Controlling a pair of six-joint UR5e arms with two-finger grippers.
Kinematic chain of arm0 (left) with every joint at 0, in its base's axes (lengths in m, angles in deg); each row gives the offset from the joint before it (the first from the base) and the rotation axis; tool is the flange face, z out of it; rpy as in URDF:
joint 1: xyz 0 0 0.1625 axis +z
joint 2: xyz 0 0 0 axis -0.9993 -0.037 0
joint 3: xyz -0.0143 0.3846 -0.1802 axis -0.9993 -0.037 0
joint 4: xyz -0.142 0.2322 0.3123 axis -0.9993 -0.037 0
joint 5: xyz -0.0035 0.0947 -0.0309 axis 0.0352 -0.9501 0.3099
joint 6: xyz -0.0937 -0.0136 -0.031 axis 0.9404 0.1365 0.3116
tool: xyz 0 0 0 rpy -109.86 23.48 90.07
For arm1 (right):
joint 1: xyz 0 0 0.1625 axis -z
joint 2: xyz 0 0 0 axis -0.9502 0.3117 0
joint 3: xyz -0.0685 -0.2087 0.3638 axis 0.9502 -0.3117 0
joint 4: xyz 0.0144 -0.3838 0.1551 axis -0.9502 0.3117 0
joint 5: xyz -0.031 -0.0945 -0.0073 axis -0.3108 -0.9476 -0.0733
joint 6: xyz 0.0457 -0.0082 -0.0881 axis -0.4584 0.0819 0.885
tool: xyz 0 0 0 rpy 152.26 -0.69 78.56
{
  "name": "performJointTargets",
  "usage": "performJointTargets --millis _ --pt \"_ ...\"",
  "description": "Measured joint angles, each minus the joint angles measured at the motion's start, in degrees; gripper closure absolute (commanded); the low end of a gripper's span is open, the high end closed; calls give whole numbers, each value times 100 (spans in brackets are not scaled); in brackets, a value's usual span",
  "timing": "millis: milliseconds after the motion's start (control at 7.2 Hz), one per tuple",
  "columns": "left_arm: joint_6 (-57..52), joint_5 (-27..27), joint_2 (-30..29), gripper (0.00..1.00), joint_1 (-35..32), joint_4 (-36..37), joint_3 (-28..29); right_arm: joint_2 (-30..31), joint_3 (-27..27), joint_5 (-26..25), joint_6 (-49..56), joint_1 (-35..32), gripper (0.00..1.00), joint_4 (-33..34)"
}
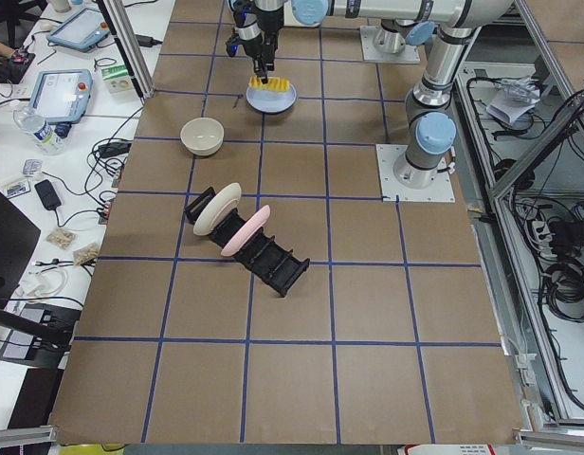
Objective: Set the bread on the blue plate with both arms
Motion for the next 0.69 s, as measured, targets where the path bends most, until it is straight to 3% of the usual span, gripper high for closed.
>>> performJointTargets --millis 278,417,556,694 --pt "156 -217 23 0 0 112 24 1 533 3 -52 -8 96 678" --pt "159 -377 24 0 -4 128 34 0 675 0 -83 -9 11 815" --pt "158 -432 20 0 -7 133 32 -2 729 -3 -96 -9 0 860" --pt "160 -428 2 0 -7 135 29 -3 742 0 -100 -10 0 878"
